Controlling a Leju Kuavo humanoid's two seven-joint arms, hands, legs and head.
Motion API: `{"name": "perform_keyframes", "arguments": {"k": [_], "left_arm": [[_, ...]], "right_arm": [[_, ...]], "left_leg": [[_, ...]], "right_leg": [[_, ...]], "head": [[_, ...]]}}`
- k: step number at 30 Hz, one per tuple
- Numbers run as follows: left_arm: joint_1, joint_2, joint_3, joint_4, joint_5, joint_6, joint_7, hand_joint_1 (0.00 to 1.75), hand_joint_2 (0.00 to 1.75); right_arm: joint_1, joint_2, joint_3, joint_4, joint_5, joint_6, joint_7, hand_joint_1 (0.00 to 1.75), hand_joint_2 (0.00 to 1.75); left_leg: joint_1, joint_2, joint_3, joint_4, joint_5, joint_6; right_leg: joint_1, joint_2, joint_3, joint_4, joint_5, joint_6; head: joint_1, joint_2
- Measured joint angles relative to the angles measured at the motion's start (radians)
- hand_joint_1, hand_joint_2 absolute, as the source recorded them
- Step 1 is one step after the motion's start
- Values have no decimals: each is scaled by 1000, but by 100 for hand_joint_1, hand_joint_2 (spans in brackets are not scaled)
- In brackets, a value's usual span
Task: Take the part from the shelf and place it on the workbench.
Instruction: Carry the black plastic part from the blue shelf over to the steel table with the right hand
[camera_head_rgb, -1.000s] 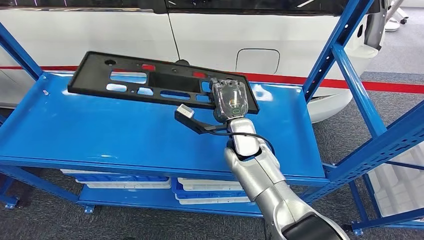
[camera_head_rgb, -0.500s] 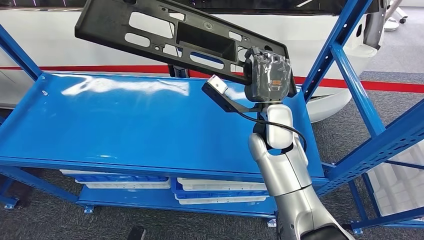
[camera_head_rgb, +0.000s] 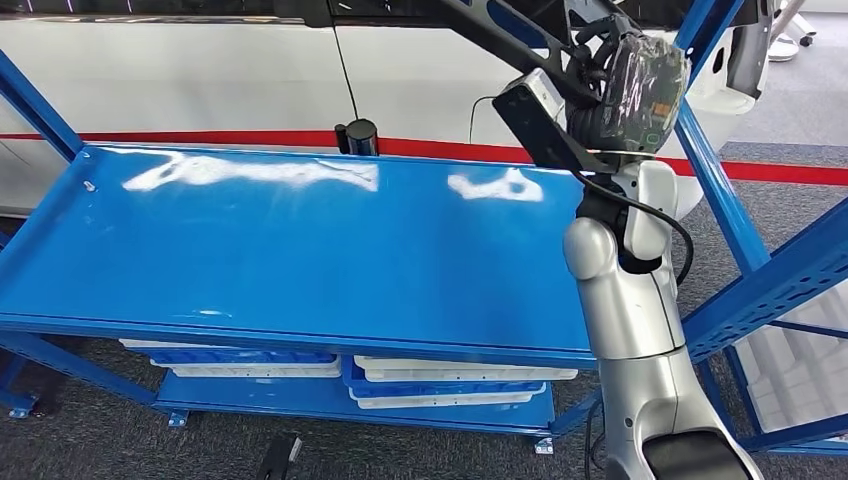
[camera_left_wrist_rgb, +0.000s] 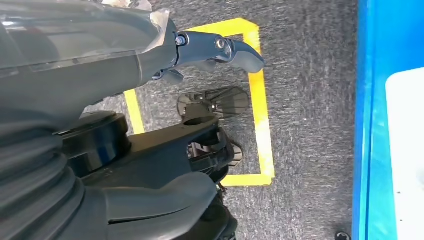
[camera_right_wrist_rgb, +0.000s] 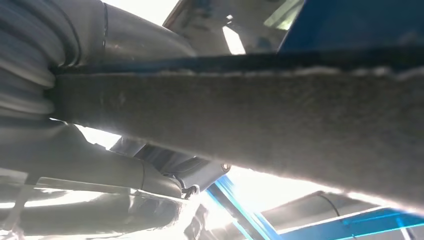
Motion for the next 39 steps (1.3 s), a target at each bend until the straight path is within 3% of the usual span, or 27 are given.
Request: {"name": "perform_keyframes", "arguments": {"k": [9, 13, 15, 16, 18, 20, 21, 22, 24, 25, 27, 29, 30, 32, 34, 35, 36, 37, 39], "left_arm": [[25, 35, 93, 0, 90, 42, 27, 0, 175], [35, 46, 122, 0, 107, 62, 24, 0, 175], [38, 49, 138, 0, 121, 77, 17, 0, 175], [40, 50, 147, 0, 128, 83, 12, 0, 175], [46, 53, 161, 0, 135, 91, 4, 0, 175], [54, 55, 171, 0, 137, 95, 0, 0, 175], [57, 56, 176, 0, 137, 97, -1, 0, 175], [60, 56, 180, 0, 139, 99, -2, 0, 175], [63, 56, 186, 0, 144, 105, -9, 0, 175], [64, 56, 189, 0, 146, 109, -14, 0, 175], [65, 58, 196, 0, 148, 115, -25, 0, 175], [70, 59, 204, 0, 151, 123, -34, 0, 175], [72, 60, 207, 0, 153, 127, -37, 0, 175], [76, 62, 212, 0, 156, 134, -44, 0, 175], [77, 63, 217, 0, 160, 137, -50, 0, 175], [78, 64, 221, 0, 163, 138, -53, 0, 175], [79, 65, 225, 0, 165, 139, -55, 0, 175], [80, 66, 229, 0, 167, 140, -57, 0, 175], [81, 68, 233, 0, 169, 144, -61, 0, 175]], "right_arm": [[-110, 44, 4, 108, -99, -16, -31, 175, 175], [-130, 64, 4, 142, -126, -27, -46, 175, 175], [-142, 75, 4, 162, -151, -36, -63, 175, 175], [-150, 82, 5, 174, -162, -42, -71, 175, 175], [-160, 92, 5, 200, -177, -52, -81, 175, 175], [-161, 99, 6, 224, -183, -56, -85, 175, 175], [-160, 101, 6, 233, -185, -57, -86, 175, 175], [-161, 104, 6, 242, -186, -59, -88, 175, 175], [-168, 112, 6, 256, -191, -64, -91, 175, 175], [-172, 119, 7, 264, -194, -68, -94, 175, 175], [-179, 129, 8, 282, -201, -80, -100, 175, 175], [-181, 138, 8, 300, -208, -95, -103, 175, 175], [-183, 144, 8, 309, -212, -102, -103, 175, 175], [-186, 153, 8, 323, -220, -114, -105, 175, 175], [-187, 158, 7, 334, -222, -122, -107, 175, 175], [-187, 159, 7, 340, -216, -129, -106, 175, 175], [-186, 159, 7, 346, -203, -139, -103, 175, 175], [-186, 159, 7, 351, -184, -151, -97, 175, 175], [-187, 160, 7, 358, -157, -167, -86, 175, 175]], "left_leg": [[-4, -3, -1, 3, -5, 7], [-11, -4, 0, 2, -5, 21], [-7, 1, 6, -12, 4, 32], [-5, 4, 9, -20, 8, 37], [-3, 7, 11, -25, 11, 43], [-3, 7, 11, -25, 12, 43], [-3, 7, 11, -24, 13, 42], [-2, 7, 11, -23, 13, 41], [-3, 6, 7, -15, 12, 33], [-4, 5, 3, -10, 12, 27], [-7, 5, -6, -2, 16, 13], [-4, 4, -13, 0, 20, 1], [-2, 5, -20, 10, 8, -5], [2, 6, -48, 80, -57, -15], [3, 7, -88, 205, -138, -22], [4, 7, -100, 253, -160, -23], [4, 7, -96, 271, -161, -23], [5, 7, -73, 253, -146, -21], [5, 6, 16, 128, -101, -16]], "right_leg": [[-6, -1, 1, -1, -3, 6], [-12, -1, 4, -4, -1, 20], [-12, -3, -5, 10, -13, 22], [-12, -5, -22, 46, -34, 19], [-11, -8, -84, 176, -90, 10], [-13, -8, -140, 291, -119, 13], [-15, -9, -145, 296, -110, 21], [-18, -9, -129, 259, -86, 31], [-23, -14, -61, 118, -26, 49], [-23, -14, -35, 65, -5, 50], [-20, -11, -21, 30, 6, 40], [-21, -9, -33, 31, 13, 26], [-22, -9, -38, 30, 19, 17], [-24, -10, -50, 28, 31, -1], [-20, -12, -63, 29, 41, -11], [-18, -13, -70, 29, 46, -12], [-16, -14, -76, 30, 51, -13], [-15, -14, -82, 30, 56, -11], [-15, -14, -87, 31, 62, -6]], "head": [[0, 0], [-1, 0], [1, 0], [3, 0], [7, 0], [9, 0], [10, 0], [11, 0], [12, 0], [12, 0], [11, 0], [8, 0], [5, 0], [-3, 0], [-10, 0], [-11, 0], [-11, 0], [-11, 0], [-12, 0]]}}
